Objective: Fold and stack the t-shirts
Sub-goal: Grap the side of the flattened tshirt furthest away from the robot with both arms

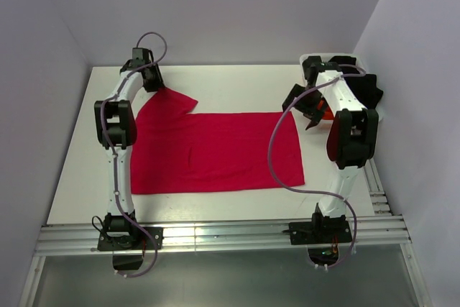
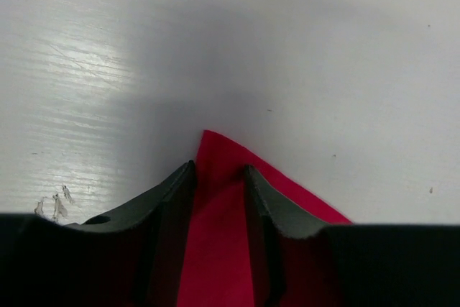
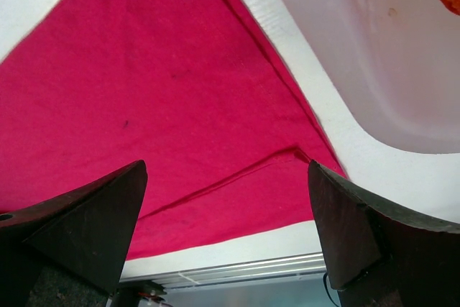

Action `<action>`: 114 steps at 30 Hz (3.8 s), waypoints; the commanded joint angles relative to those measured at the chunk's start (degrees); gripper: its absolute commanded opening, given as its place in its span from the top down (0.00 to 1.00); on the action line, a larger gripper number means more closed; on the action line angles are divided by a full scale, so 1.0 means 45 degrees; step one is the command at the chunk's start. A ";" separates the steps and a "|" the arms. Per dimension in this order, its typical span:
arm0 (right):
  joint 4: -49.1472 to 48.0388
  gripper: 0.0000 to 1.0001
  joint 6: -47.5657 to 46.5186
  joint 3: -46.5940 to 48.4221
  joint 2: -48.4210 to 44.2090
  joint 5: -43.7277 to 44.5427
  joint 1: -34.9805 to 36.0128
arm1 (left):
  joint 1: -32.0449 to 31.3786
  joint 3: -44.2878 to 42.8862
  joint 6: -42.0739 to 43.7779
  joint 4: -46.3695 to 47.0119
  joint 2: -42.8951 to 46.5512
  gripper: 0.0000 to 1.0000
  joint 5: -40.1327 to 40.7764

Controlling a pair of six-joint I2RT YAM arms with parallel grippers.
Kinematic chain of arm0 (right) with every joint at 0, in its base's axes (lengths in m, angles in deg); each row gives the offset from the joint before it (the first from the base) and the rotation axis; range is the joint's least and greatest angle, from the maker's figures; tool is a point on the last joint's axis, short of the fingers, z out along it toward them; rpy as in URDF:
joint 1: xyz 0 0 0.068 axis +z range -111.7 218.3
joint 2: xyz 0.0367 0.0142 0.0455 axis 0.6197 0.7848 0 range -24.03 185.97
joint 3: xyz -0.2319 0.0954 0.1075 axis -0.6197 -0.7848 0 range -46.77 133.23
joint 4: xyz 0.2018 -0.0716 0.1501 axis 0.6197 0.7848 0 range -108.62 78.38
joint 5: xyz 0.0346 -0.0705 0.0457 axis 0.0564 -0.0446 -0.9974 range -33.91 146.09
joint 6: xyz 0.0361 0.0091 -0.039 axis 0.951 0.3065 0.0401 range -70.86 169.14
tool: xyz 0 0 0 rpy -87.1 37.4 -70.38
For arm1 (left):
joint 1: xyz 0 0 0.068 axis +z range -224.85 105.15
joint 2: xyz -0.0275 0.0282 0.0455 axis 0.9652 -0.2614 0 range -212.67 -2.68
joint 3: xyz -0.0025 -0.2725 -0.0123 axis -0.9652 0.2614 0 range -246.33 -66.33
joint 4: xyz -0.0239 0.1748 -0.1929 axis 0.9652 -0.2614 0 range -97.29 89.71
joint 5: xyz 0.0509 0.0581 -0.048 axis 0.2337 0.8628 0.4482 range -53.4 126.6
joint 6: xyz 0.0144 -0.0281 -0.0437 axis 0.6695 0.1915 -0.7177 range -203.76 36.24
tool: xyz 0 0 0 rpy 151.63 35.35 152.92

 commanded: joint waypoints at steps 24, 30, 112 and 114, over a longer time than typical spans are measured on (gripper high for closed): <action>-0.1551 0.02 -0.0324 -0.0075 -0.0272 -0.1061 -0.0250 | -0.0443 0.1439 -0.1128 -0.2525 0.0393 1.00 0.1985; -0.1317 0.02 -0.0402 0.1235 0.0334 -0.1002 -0.0113 | -0.0443 0.1596 -0.1481 -0.2604 0.0763 1.00 0.1438; 0.2003 0.09 -0.0657 0.6000 0.6564 0.3511 0.0356 | -0.0424 0.2729 -0.1384 -0.3288 0.3362 1.00 0.0636; 0.2432 0.10 -0.0675 0.6642 0.6818 0.3257 0.0375 | -0.0424 0.2593 -0.1365 -0.3326 0.3148 1.00 0.0499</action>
